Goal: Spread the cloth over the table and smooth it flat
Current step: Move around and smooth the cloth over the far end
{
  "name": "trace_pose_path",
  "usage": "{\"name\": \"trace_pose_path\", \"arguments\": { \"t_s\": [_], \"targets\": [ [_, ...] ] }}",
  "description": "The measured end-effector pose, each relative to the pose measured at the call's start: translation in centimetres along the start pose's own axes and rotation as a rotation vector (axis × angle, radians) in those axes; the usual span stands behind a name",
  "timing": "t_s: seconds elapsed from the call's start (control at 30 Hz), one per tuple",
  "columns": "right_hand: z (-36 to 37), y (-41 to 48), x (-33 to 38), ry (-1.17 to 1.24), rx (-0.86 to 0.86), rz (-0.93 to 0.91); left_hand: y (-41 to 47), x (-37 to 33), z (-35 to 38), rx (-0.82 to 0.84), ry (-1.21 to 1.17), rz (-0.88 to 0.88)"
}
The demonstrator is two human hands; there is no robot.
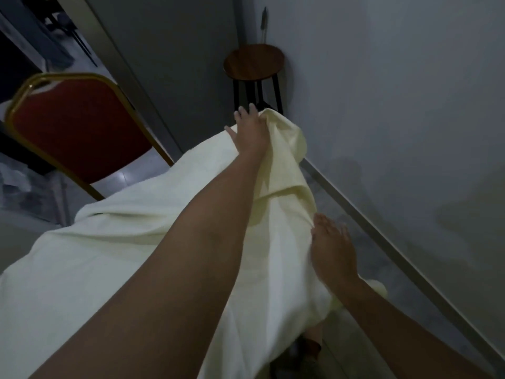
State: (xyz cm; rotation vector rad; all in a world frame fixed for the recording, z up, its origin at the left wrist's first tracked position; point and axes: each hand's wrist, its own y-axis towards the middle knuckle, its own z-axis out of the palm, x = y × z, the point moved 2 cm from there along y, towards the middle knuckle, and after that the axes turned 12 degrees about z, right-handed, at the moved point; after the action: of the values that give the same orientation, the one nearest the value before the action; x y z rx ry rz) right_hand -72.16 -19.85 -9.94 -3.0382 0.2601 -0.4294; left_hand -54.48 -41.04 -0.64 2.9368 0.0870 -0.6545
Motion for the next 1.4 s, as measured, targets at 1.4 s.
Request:
{"name": "trace_pose_path", "arguments": {
  "t_s": [1.4],
  "targets": [
    [1.9,1.2,4.2,0.023,0.048,-0.106,-5.9,10.0,5.3,-0.003,0.049,0.095]
  ]
}}
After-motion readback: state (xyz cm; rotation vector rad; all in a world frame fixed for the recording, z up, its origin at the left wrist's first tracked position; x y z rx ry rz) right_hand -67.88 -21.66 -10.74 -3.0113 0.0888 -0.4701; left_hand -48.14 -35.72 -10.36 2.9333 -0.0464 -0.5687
